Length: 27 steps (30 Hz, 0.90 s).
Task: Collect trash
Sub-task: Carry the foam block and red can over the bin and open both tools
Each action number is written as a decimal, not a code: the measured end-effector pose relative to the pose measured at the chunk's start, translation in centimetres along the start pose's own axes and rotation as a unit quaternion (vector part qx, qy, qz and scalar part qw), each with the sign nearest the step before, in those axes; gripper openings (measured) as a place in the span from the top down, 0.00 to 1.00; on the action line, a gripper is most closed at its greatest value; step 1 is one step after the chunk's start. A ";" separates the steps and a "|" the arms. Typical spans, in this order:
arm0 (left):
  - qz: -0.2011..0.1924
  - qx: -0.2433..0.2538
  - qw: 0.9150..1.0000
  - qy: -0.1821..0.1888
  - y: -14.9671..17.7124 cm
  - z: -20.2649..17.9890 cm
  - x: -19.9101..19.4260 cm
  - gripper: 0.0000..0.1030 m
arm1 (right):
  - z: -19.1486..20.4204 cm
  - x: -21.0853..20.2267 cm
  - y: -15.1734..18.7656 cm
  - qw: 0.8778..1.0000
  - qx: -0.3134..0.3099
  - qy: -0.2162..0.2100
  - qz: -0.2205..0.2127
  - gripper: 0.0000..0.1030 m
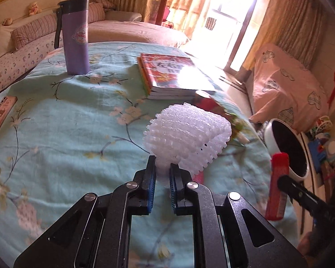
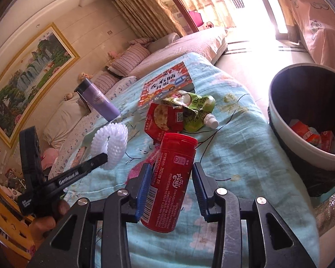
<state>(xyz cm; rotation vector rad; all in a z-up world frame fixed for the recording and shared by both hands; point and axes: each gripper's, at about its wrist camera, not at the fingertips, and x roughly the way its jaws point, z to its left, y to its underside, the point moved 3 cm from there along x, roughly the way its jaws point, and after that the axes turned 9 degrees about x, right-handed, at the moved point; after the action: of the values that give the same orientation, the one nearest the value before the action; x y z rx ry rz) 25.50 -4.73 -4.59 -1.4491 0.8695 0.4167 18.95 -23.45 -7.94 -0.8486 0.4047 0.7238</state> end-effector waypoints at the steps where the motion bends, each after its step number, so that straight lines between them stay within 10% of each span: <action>1: 0.000 0.005 1.000 0.005 0.4 -0.7 -0.4 0.90 | -0.1 -0.5 0.0 1.000 0.000 0.000 -0.004 0.63; 27: 0.026 0.121 0.990 0.062 2.0 -14.6 0.6 0.90 | -8.6 -8.5 -1.1 0.996 0.048 0.029 -0.068 0.64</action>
<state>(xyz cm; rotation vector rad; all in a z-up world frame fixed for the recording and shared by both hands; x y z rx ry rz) 20.68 -18.67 -4.91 -1.2392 1.0225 0.2510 13.48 -34.25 -7.52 -0.7997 0.4257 0.5518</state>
